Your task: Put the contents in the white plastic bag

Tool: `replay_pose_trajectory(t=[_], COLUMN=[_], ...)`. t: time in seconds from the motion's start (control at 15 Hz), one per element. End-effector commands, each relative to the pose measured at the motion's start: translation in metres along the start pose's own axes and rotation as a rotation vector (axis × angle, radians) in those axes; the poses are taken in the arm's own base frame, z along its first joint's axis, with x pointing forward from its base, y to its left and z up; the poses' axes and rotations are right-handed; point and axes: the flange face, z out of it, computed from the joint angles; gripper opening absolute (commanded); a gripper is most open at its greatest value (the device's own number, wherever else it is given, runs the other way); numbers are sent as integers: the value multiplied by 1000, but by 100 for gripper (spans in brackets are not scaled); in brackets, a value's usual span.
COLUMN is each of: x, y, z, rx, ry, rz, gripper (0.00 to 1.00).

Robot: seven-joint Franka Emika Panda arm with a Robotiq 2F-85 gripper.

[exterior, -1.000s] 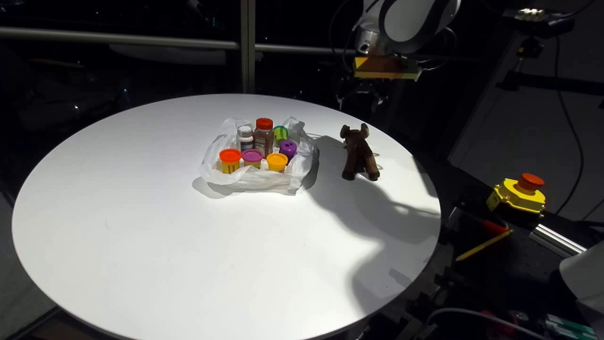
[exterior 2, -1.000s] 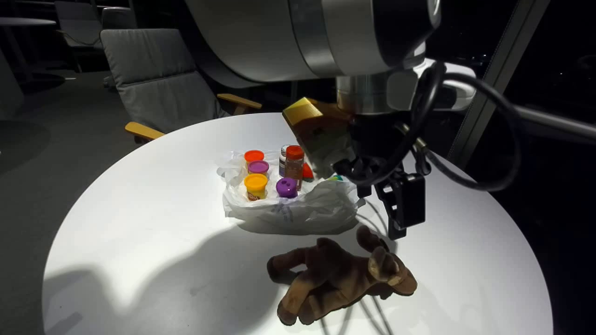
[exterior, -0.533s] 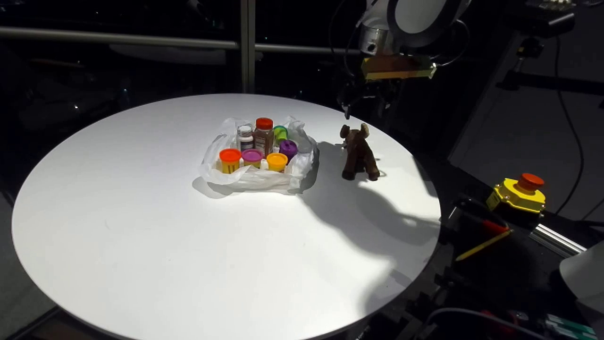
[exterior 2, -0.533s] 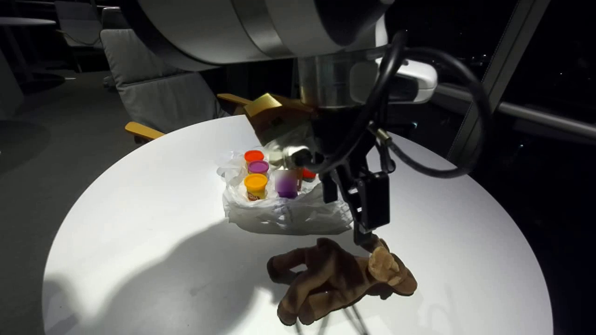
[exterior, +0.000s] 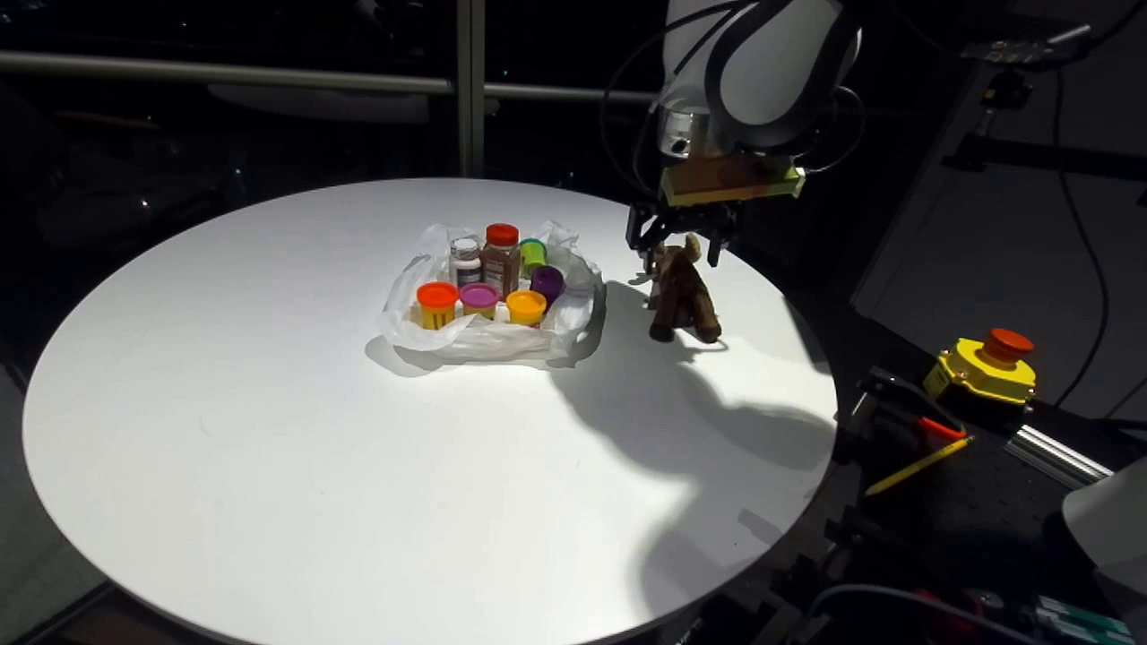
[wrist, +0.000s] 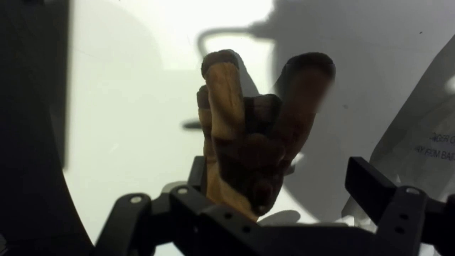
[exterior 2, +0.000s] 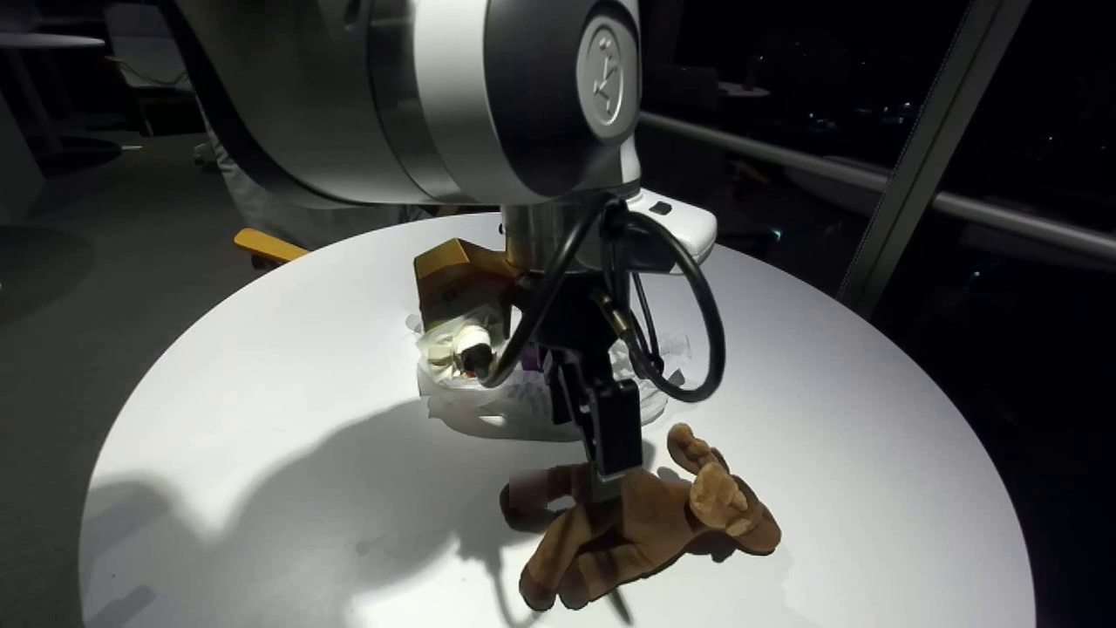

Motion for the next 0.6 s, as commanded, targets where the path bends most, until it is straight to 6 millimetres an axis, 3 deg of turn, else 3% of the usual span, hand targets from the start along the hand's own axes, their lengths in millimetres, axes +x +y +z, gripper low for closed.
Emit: replay_pose_trajectory(t=[0.0, 0.53], x=[3, 12], y=[-7, -19], z=[5, 48], rx=[-24, -108], ry=[54, 117], rz=[17, 76], gripper=[100, 100])
